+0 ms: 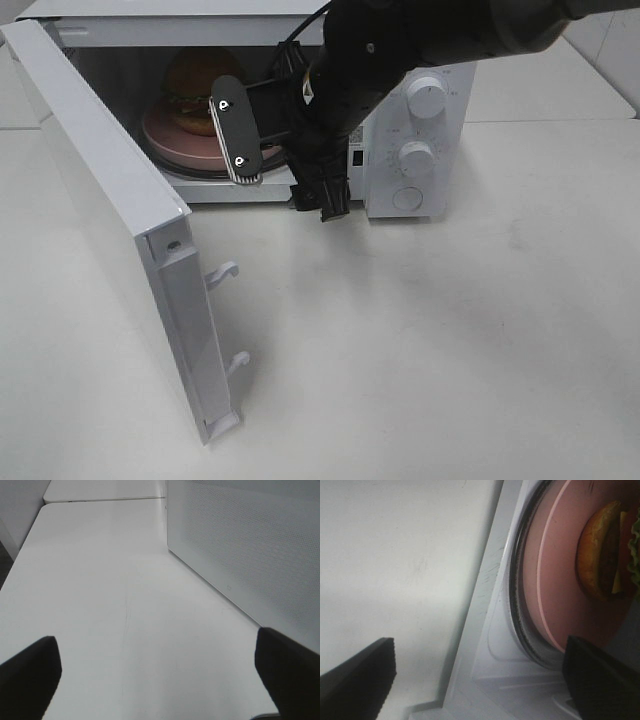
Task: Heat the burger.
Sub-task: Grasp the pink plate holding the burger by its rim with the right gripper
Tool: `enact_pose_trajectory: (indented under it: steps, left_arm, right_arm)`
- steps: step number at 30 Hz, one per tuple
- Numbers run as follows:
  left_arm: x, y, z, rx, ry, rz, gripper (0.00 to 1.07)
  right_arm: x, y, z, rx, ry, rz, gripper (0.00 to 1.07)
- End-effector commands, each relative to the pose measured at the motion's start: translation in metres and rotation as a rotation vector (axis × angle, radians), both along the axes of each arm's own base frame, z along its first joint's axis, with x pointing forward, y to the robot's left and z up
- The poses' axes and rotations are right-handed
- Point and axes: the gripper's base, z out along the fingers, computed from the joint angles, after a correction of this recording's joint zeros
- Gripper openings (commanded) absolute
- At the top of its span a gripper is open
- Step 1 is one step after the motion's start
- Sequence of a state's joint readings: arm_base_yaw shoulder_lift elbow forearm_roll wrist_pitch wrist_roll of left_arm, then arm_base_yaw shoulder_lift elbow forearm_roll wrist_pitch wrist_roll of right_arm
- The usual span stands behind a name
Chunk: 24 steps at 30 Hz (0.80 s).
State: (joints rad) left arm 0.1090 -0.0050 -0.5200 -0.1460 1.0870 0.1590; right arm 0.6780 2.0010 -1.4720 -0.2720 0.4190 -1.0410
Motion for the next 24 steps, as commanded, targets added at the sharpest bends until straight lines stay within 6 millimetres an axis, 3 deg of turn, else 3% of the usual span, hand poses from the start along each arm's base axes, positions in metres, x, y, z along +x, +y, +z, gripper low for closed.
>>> enact_pose_trajectory:
  steps: [1,12,24]
  left_arm:
    - [-0.002,0.0,0.0,-0.001,-0.027,0.007,0.98]
    - [-0.002,0.0,0.0,-0.001,-0.027,0.007,0.98]
    - [-0.002,0.0,0.0,-0.001,-0.027,0.007,0.98]
  right_arm:
    - [0.012,0.012,-0.006,0.016,-0.009,-0.007,0.86]
    - [0.038,0.032,-0.035,-0.007,0.017,-0.021,0.83]
    - [0.058,0.048,-0.037,-0.004,0.03,-0.048,0.77]
